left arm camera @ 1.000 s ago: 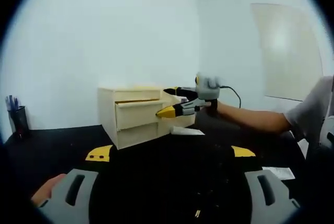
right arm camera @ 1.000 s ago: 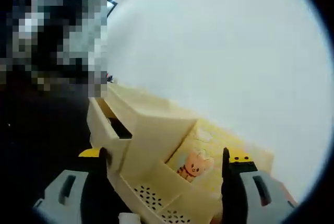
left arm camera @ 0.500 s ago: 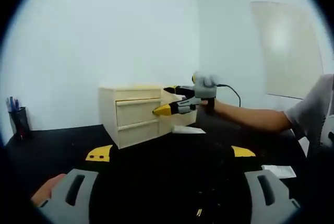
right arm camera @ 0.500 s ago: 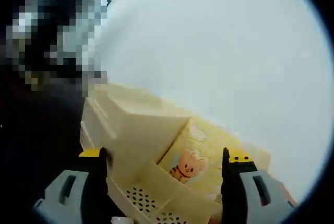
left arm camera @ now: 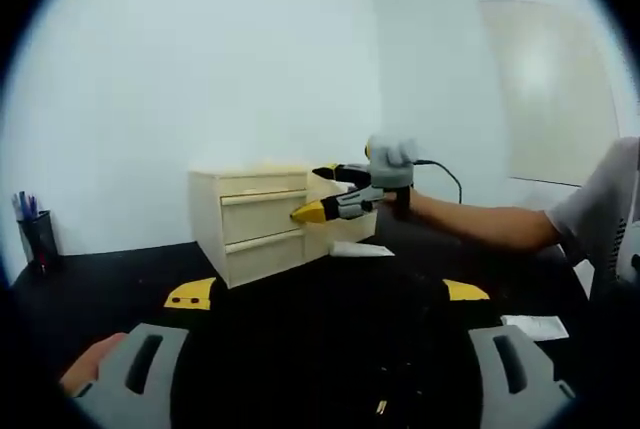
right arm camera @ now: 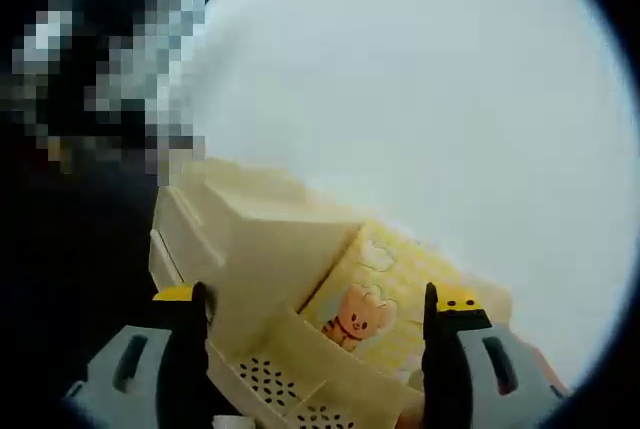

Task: Open the drawer, pick up the cosmetic bottles from the table one by one, place them into the drawer, release the gripper, close the drawer, and move the gripper away

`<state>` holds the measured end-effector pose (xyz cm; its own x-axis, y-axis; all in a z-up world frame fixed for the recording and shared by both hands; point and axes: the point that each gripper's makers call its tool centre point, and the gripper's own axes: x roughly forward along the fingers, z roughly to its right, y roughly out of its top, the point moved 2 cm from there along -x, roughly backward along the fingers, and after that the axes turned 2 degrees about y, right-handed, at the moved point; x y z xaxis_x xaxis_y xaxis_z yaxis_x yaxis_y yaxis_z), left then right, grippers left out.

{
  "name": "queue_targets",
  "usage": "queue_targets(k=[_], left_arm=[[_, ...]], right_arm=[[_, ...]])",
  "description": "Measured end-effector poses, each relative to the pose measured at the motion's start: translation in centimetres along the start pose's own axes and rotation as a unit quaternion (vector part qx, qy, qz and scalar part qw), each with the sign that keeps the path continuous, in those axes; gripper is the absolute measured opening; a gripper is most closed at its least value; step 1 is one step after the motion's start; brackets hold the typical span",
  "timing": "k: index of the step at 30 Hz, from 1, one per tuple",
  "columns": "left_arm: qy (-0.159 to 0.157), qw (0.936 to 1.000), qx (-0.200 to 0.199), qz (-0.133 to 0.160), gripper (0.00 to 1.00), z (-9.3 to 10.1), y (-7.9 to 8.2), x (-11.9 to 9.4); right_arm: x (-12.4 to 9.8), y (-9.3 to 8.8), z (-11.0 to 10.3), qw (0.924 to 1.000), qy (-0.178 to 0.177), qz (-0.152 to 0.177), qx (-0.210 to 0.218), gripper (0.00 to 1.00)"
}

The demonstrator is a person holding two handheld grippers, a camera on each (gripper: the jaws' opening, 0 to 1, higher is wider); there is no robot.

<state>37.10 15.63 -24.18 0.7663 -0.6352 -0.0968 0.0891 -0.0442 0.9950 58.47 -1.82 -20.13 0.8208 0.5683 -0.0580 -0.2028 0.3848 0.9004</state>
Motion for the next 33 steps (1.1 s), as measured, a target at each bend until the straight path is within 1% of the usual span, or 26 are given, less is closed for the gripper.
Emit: queue_targets(k=[2, 4, 9, 13, 18, 23, 26, 30, 33], left_arm=[[0.001, 1.0, -0.003, 0.007, 0.82, -0.2, 0.3, -0.2], [0.003, 0.9999, -0.006, 0.01, 0.82, -0.3, 0.4, -0.3], [0.006, 0.9998, -0.009, 0.014, 0.82, -0.6, 0.5, -0.2], [0.008, 0.9998, -0.011, 0.012, 0.82, -0.9, 0.3, -0.1], [0.007, 0.9999, -0.01, 0.005, 0.82, -0.8, 0.0, 0.2], [0.007, 0.9999, -0.008, -0.001, 0.82, -0.4, -0.3, 0.3], [0.006, 1.0, -0.007, -0.001, 0.81, -0.3, -0.3, 0.3], [0.007, 0.9999, -0.009, -0.003, 0.81, -0.3, -0.5, 0.2], [0.01, 0.9999, -0.008, -0.006, 0.81, -0.4, -0.6, 0.2]], right_arm=[[-0.3, 0.3, -0.1, 1.0, 0.002, 0.003, 0.003, 0.82], [-0.8, 0.8, -0.5, 0.9998, 0.01, 0.014, 0.013, 0.82], [-2.0, 1.9, -1.4, 0.9995, 0.02, 0.023, 0.003, 0.82], [-3.1, 3.3, -1.6, 0.9989, 0.032, 0.033, -0.007, 0.82], [-6.7, 4.5, -3.5, 0.9975, 0.051, 0.039, -0.028, 0.82], [-9.4, 5.4, -4.3, 0.9953, 0.078, 0.037, -0.044, 0.82], [-11.9, 6.0, -5.0, 0.9938, 0.1, 0.038, -0.03, 0.83], [-14.4, 6.1, -5.0, 0.9934, 0.105, 0.041, -0.023, 0.83], [-16.2, 5.6, -4.9, 0.9935, 0.106, 0.036, -0.017, 0.82]])
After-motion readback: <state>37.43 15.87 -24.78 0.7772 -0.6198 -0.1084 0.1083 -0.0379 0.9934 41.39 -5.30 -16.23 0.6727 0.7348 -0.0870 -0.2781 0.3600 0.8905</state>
